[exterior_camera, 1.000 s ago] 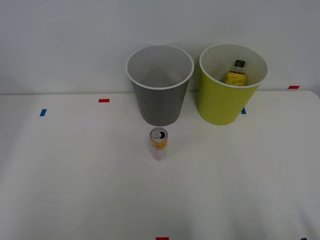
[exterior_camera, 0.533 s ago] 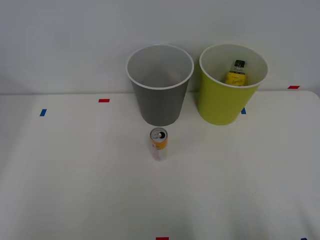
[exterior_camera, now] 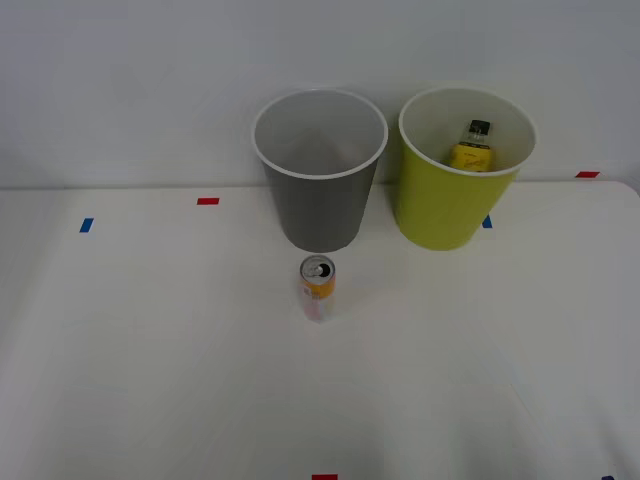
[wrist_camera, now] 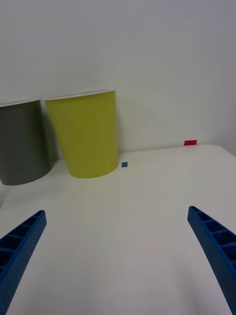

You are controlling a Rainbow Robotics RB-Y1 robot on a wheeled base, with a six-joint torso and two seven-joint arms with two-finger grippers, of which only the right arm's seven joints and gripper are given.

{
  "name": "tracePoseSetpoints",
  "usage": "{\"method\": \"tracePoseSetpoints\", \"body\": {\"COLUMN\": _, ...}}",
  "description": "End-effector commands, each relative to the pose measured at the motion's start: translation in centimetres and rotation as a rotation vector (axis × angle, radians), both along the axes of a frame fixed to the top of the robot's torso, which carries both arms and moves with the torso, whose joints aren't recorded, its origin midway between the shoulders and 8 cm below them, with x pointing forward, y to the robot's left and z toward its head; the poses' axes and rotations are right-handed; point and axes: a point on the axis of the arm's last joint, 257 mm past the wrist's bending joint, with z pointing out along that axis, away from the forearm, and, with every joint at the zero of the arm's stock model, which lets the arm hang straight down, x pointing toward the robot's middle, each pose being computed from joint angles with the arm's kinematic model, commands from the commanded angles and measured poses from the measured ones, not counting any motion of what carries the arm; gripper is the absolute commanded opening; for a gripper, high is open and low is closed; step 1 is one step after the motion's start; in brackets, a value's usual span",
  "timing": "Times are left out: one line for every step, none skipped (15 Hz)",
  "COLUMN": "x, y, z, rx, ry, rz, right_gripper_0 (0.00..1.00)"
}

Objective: Put cans in the gray bin, plastic bottles in the light green bin

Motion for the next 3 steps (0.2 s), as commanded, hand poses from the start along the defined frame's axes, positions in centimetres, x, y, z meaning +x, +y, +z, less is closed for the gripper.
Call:
{"method": "tracePoseSetpoints", "body": {"x": 0.00, "y": 0.00, "z": 0.00, "rx": 0.000, "ry": 0.000, "rz": 0.000, "right_gripper_0": 1.00}}
{"method": "tracePoseSetpoints", "body": {"x": 0.00, "y": 0.00, "z": 0.00, "rx": 0.000, "ry": 0.000, "rz": 0.000, "right_gripper_0": 1.00}}
{"method": "tracePoseSetpoints", "body": {"x": 0.00, "y": 0.00, "z": 0.00, "rx": 0.000, "ry": 0.000, "rz": 0.000, "right_gripper_0": 1.00}}
